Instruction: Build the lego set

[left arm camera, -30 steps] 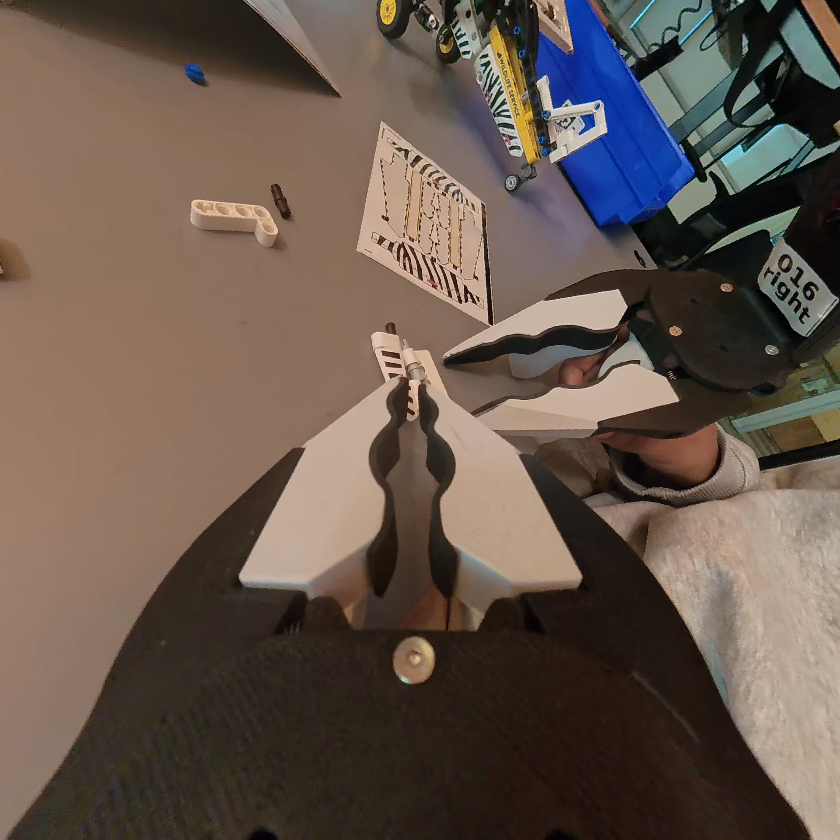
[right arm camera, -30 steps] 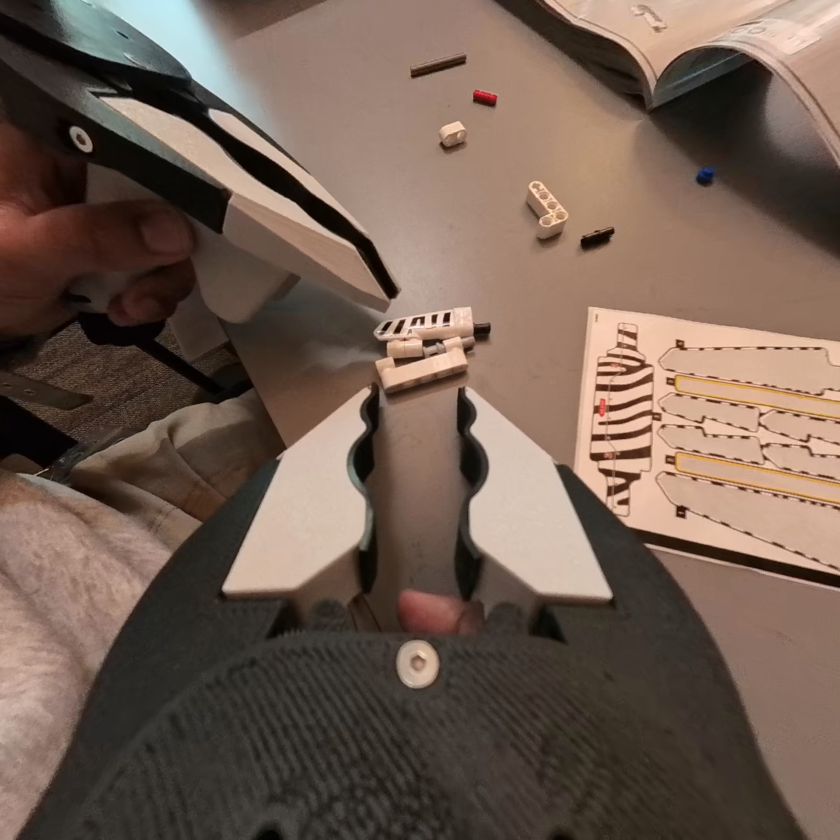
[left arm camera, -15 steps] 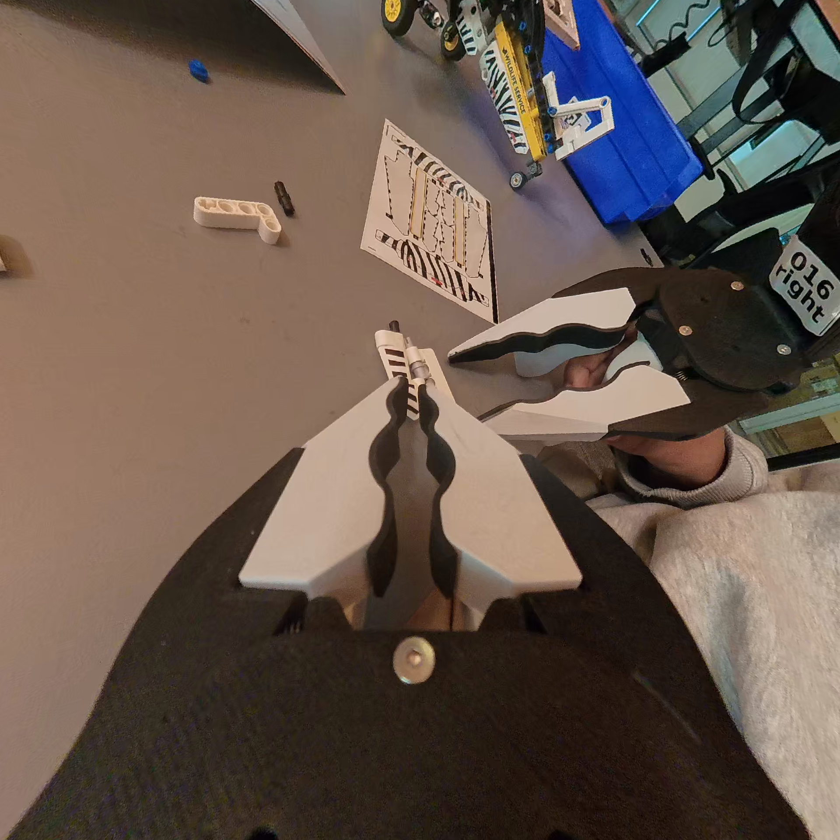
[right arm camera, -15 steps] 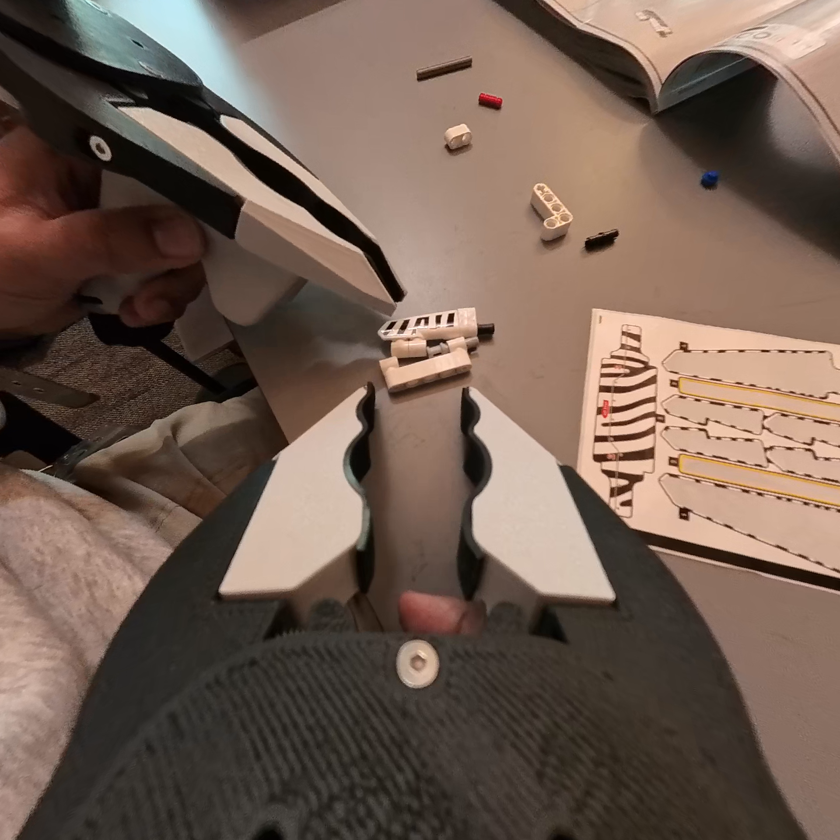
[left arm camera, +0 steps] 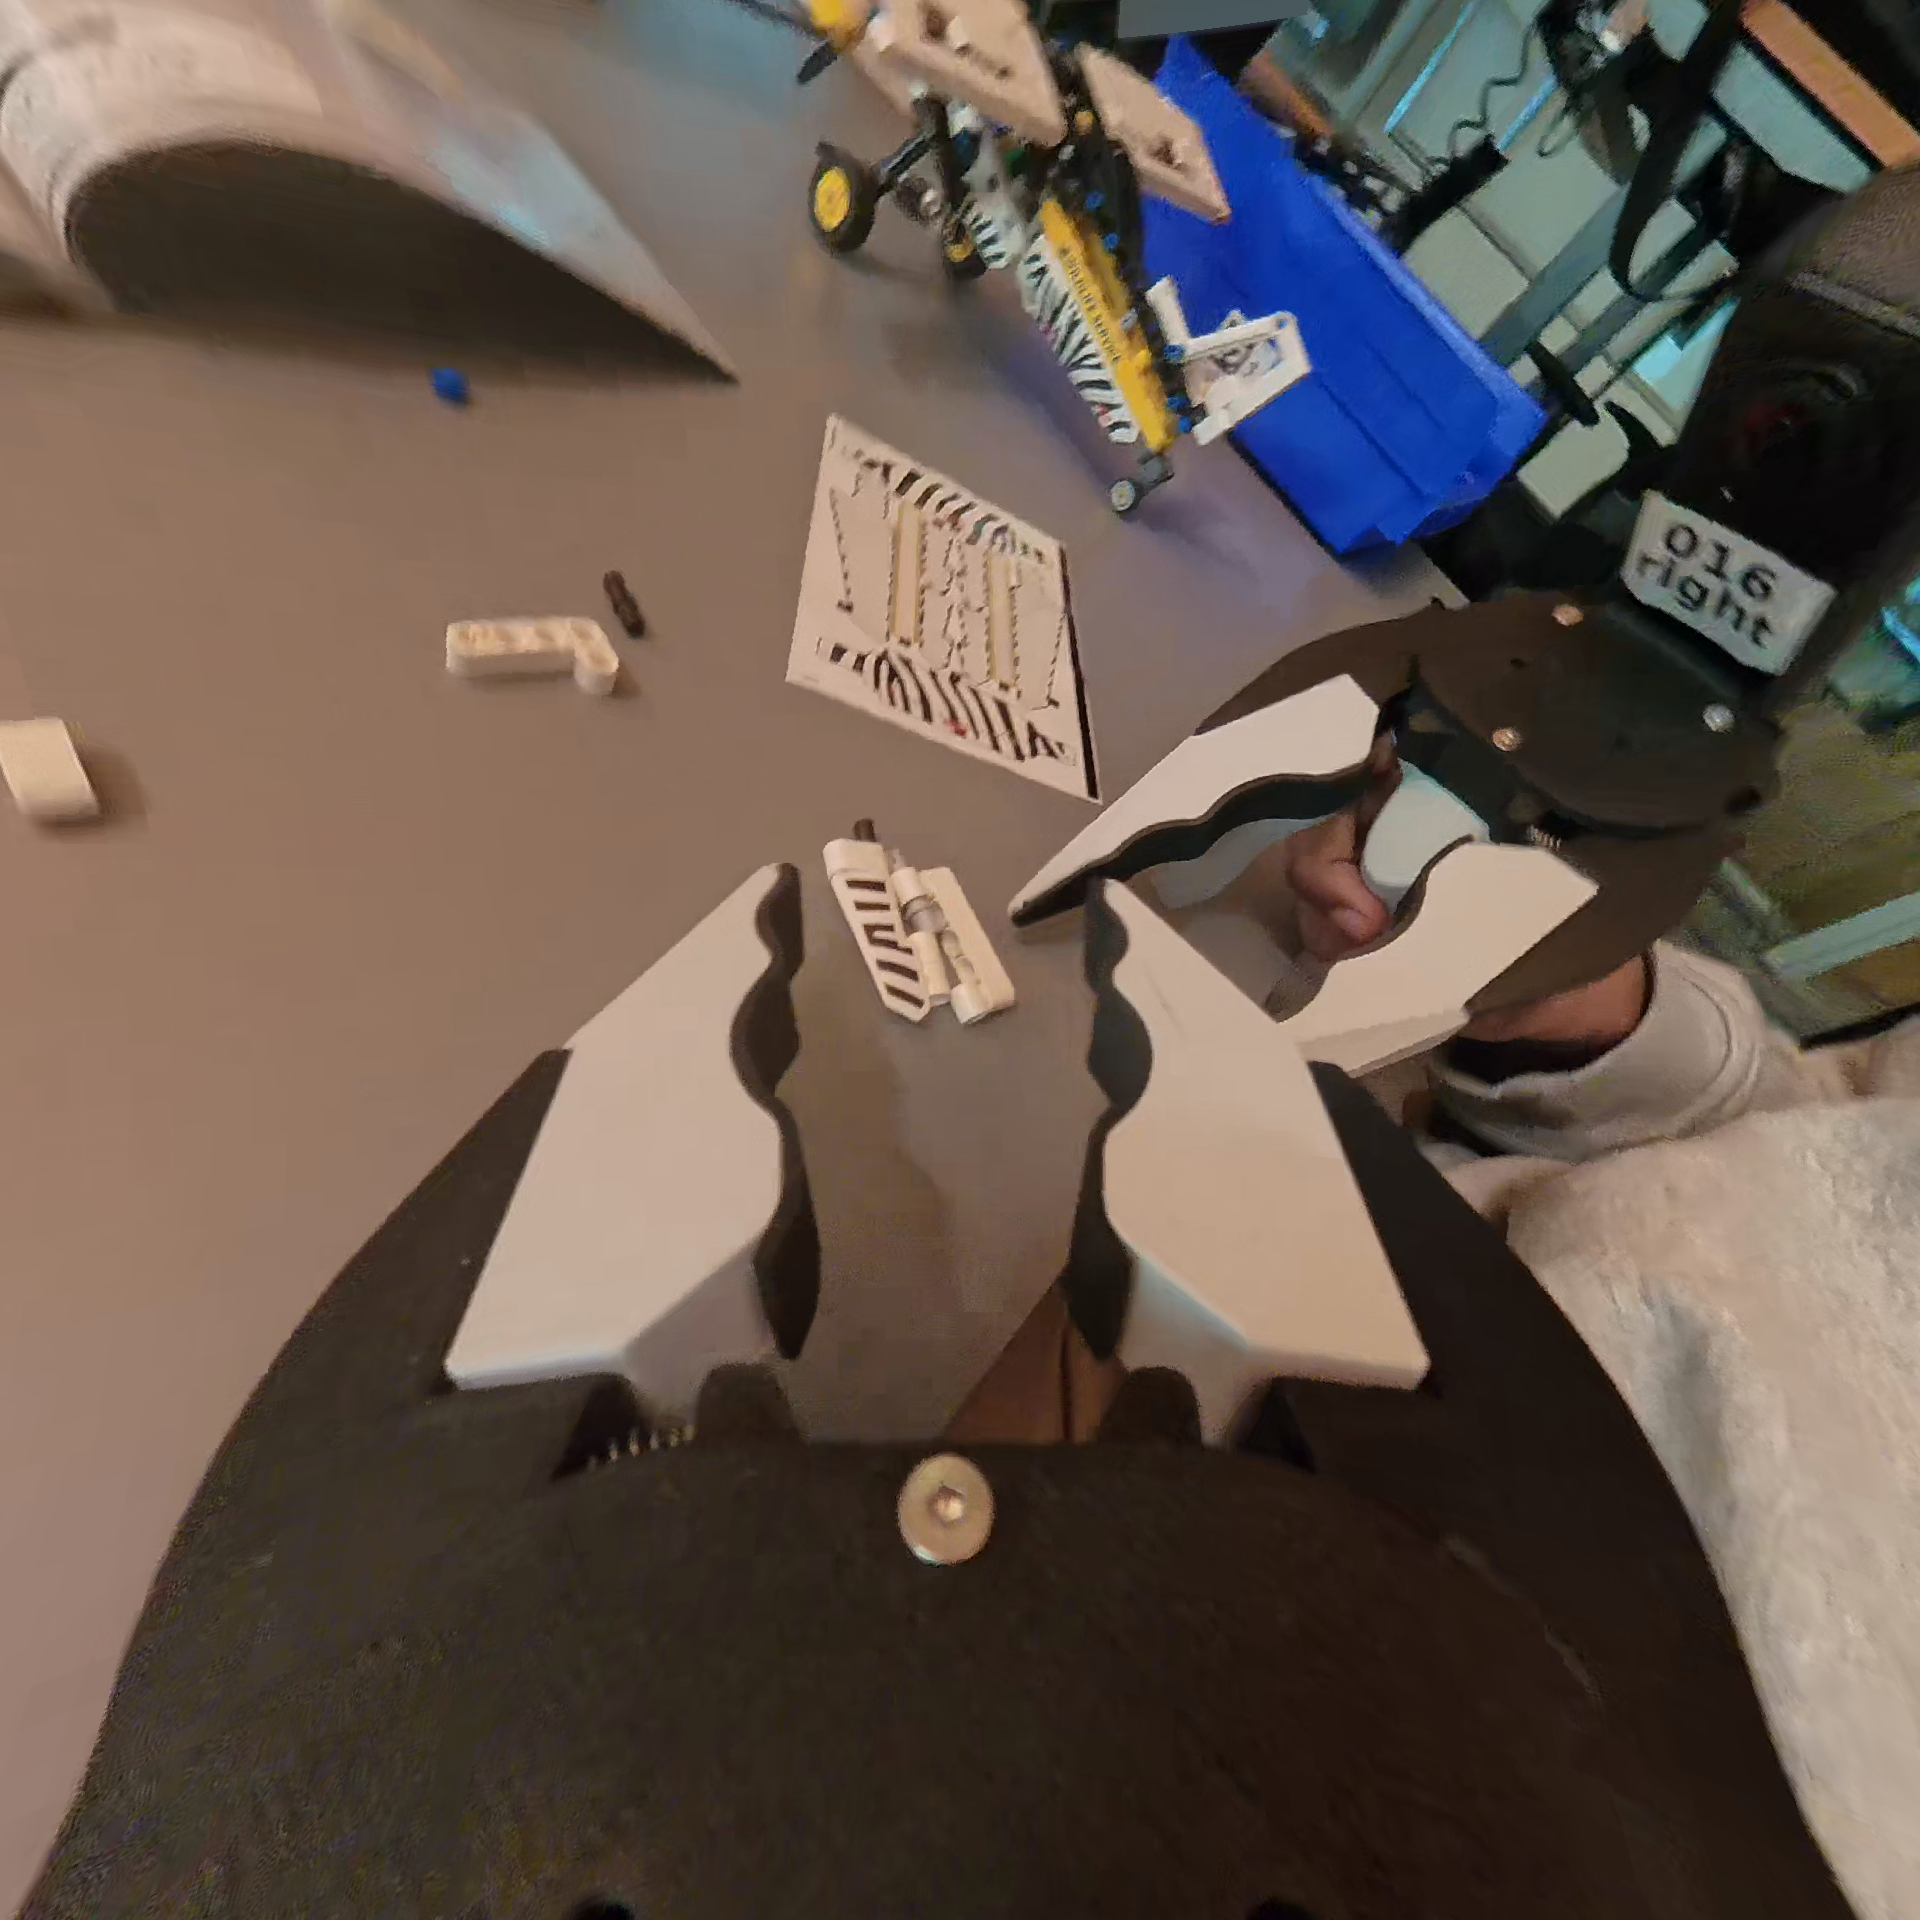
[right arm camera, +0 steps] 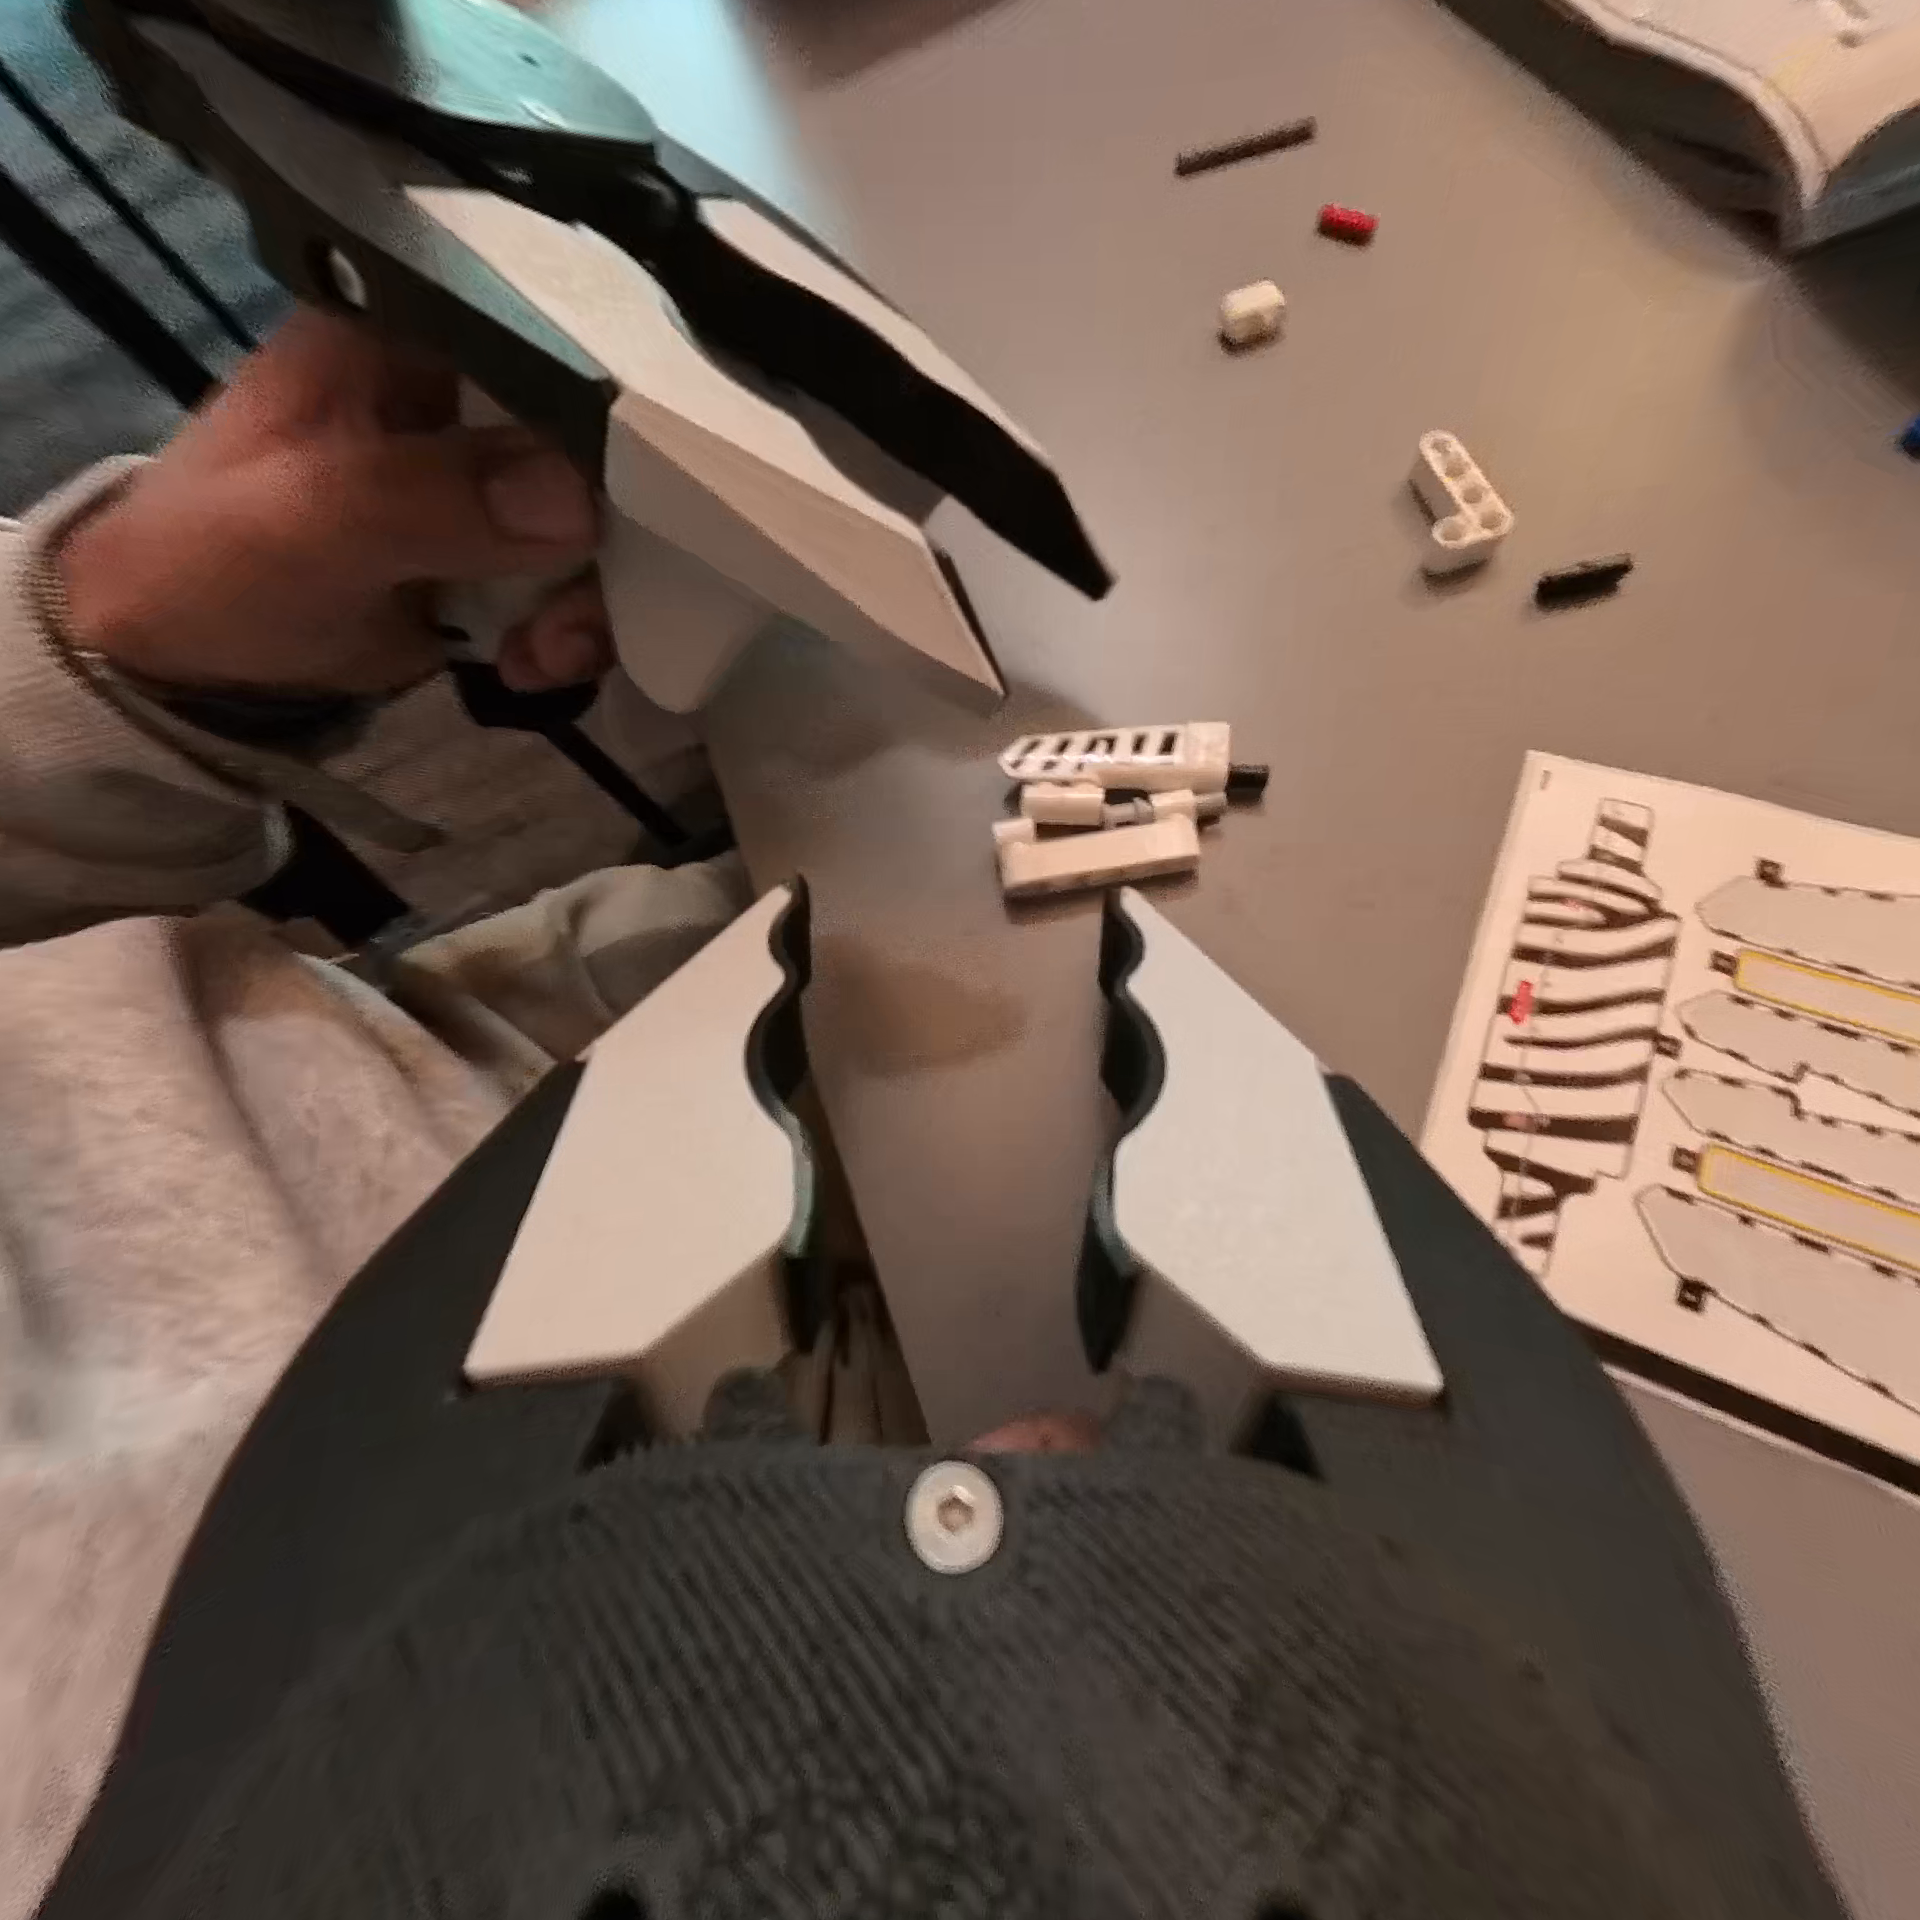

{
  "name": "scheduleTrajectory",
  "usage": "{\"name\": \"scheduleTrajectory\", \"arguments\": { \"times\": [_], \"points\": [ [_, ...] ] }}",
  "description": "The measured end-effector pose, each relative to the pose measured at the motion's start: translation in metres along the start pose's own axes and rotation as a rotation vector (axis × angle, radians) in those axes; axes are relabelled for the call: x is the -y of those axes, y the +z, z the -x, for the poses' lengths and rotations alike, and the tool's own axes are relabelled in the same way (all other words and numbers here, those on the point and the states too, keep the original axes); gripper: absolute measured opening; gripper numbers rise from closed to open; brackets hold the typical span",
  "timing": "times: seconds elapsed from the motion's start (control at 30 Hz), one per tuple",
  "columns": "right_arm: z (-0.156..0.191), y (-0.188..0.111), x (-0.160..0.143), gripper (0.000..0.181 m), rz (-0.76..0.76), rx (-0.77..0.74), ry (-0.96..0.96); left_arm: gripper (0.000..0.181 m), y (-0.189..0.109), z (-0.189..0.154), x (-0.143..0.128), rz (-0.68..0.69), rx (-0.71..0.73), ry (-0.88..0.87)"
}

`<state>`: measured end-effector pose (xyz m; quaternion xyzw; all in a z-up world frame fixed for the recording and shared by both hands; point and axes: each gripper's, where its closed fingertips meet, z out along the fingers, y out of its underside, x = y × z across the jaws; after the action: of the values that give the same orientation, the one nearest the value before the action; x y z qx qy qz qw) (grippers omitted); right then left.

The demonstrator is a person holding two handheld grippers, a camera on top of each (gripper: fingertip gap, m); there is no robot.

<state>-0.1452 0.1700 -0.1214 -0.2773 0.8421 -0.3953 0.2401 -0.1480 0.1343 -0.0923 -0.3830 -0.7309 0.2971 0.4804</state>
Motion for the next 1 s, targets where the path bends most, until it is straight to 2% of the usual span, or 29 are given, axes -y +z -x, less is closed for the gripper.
{"name": "scheduleTrajectory", "arguments": {
  "times": [0.07,0.13,0.2,0.27,0.37,0.53,0.77,1.0],
  "points": [
    [0.006,-0.007,0.011,0.057,-0.055,0.061,-0.035,0.066,-0.004,-0.004,0.008,0.004,-0.020,0.120],
    [-0.001,-0.014,0.020,0.055,-0.093,0.004,-0.163,0.081,-0.007,-0.005,0.011,0.045,-0.049,0.288],
    [-0.014,-0.021,0.026,0.052,-0.111,-0.119,-0.313,0.082,-0.010,0.000,0.011,0.118,-0.048,0.489],
    [-0.018,-0.024,0.031,0.048,-0.138,-0.167,-0.418,0.083,-0.007,0.008,0.013,0.163,-0.036,0.693],
    [-0.017,-0.017,0.025,0.053,-0.110,-0.100,-0.384,0.083,0.003,0.017,0.009,0.259,-0.074,0.890],
    [-0.027,-0.007,0.008,0.055,-0.027,-0.083,-0.326,0.092,0.007,0.004,-0.011,0.436,-0.344,0.869],
    [-0.027,0.007,-0.001,0.049,0.063,-0.045,-0.310,0.091,0.019,0.016,-0.023,0.573,-0.395,0.917],
    [-0.029,0.012,-0.004,0.041,0.100,-0.023,-0.292,0.059,0.019,0.013,-0.034,0.592,-0.466,0.888]
  ]
}}
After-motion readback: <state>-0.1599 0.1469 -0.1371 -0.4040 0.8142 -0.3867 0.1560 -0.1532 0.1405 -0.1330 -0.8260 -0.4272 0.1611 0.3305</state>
